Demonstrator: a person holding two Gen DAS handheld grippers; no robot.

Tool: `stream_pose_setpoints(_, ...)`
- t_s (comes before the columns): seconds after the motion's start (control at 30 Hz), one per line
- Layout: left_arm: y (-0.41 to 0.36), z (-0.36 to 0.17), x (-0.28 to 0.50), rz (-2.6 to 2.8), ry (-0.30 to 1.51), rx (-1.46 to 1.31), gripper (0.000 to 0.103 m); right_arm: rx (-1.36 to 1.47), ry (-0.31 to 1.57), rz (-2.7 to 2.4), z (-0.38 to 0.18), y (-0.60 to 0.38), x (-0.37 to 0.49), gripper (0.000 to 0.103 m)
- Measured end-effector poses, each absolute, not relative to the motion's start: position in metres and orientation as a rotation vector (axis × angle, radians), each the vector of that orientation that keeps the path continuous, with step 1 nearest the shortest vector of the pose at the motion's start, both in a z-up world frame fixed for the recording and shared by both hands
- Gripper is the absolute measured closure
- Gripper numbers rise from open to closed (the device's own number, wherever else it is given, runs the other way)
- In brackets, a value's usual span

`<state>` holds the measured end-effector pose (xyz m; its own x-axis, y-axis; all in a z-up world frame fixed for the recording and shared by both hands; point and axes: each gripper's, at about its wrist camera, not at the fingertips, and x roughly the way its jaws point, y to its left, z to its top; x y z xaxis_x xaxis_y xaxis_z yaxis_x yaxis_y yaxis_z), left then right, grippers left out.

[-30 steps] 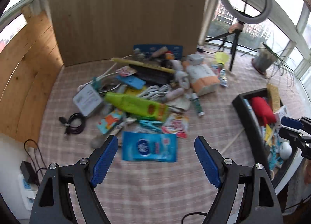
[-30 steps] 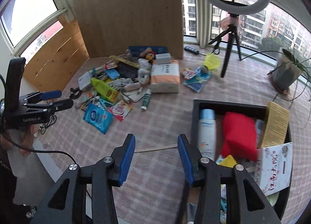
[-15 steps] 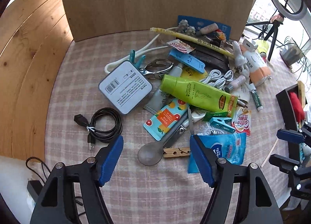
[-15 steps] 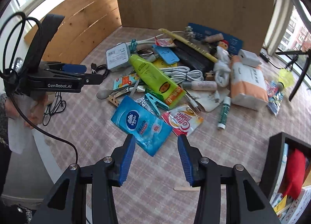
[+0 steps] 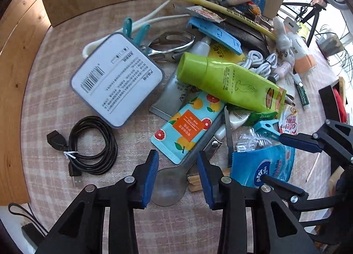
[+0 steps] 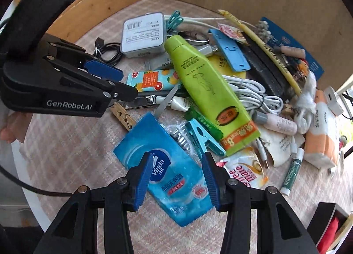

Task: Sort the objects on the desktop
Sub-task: 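Grasp the blue Vinda tissue pack with the right gripper, then lift the blue pack with the right gripper and carry it toward the tray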

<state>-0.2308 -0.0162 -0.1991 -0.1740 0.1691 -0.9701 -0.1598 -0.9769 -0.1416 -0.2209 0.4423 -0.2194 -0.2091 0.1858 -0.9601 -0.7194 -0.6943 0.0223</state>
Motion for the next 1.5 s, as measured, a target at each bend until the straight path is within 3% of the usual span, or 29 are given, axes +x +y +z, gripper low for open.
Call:
stream_pose_setpoints(0.13, -0.018, -0.199, -0.227, 2.256, -0.044, -1.859, 0.078, -1.495, 0.665, 1.95, -0.229, 0.443, -0.221, 0.059)
stream_pose_setpoints(0.37, -0.028, -0.198, -0.211, 2.263, -0.08, -1.865, 0.085, -1.519, 0.726, 1.972, -0.231, 0.432, -0.207, 0.059)
stream_pose_setpoints(0.67, -0.038, -0.197, -0.16, 2.267, -0.234, -1.863, 0.089, -1.426, 0.822, 1.965, -0.229, 0.409, -0.18, 0.081)
stream_pose_setpoints(0.9, -0.028, -0.199, -0.132, 2.244, -0.153, -1.862, 0.094, -1.306, 0.944, 1.97, -0.226, 0.391, -0.156, 0.095)
stream_pose_setpoints(1.03, -0.037, -0.204, -0.129, 2.268, -0.079, -1.879, 0.092, -1.271, 1.001, 1.962, -0.216, 0.391, -0.137, 0.095)
stream_pose_setpoints(1.13, -0.028, -0.204, -0.137, 2.272, -0.028, -1.852, 0.084, -1.259, 0.989, 1.971, -0.208, 0.377, -0.137, 0.095)
stream_pose_setpoints(1.23, -0.02, -0.203, -0.141, 2.292, 0.079, -1.829, 0.088, -1.261, 0.93, 1.962, -0.206, 0.375, -0.138, 0.095)
stream_pose_setpoints(1.27, -0.021, -0.203, -0.142, 2.305, 0.09, -1.841, 0.094, -1.272, 0.904, 1.952, -0.206, 0.374, -0.14, 0.092)
stream_pose_setpoints(1.37, -0.033, -0.203, -0.139, 2.3, -0.002, -1.839, 0.095, -1.283, 0.944, 1.968, -0.205, 0.371, -0.134, 0.081)
stream_pose_setpoints(1.5, -0.047, -0.203, -0.125, 2.301, -0.082, -1.84, 0.095, -1.302, 0.957, 1.947, -0.211, 0.365, -0.133, 0.074)
